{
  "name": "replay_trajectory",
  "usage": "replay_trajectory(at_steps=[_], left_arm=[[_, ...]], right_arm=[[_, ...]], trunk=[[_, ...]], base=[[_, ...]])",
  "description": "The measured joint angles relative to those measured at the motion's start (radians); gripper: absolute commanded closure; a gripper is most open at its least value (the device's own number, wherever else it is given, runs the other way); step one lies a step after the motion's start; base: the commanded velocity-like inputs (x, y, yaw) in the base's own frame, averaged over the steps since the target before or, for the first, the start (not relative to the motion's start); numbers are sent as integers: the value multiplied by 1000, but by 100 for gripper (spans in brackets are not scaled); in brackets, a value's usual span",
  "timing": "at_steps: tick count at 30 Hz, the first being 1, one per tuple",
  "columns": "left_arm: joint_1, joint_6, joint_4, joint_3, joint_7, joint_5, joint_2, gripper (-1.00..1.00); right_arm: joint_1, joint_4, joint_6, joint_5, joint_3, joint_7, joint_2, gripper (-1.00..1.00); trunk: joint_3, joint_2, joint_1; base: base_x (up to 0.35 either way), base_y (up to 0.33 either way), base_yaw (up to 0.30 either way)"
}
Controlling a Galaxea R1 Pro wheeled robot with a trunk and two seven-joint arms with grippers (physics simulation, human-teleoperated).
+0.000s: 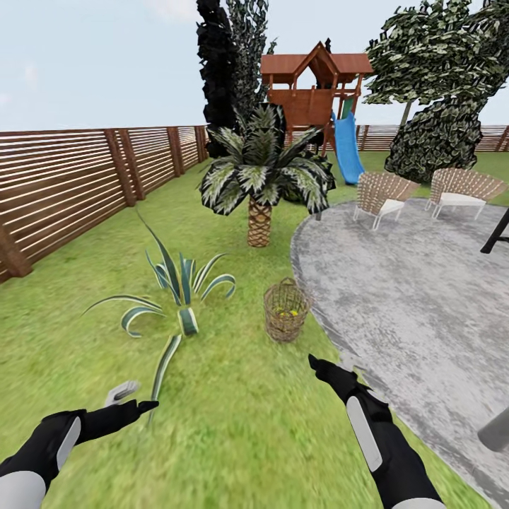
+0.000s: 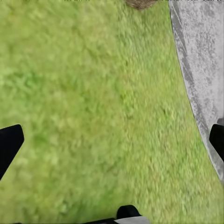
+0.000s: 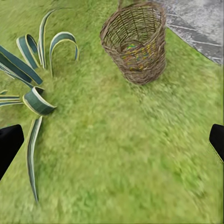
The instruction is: Take the three Easter eggs out of the wicker basket on the lawn in the garden, then place them on the lawn next to a single tree (choose any tree) so that all three eggs are next to the same tree and none are left in the basket.
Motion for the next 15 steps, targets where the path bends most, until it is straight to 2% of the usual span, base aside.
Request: replay_trajectory(at_steps=[8, 15], left_arm=[[0, -1, 0, 0, 1, 0, 0, -100], [0, -1, 0, 0, 1, 0, -1, -100]], right_arm=[[0, 5, 0, 0, -3, 1, -1, -100], [0, 5, -2, 0, -6, 2, -1, -100]], trunk=[[0, 0, 0], [0, 0, 0]], base=[[243, -224, 3], [243, -237, 121]])
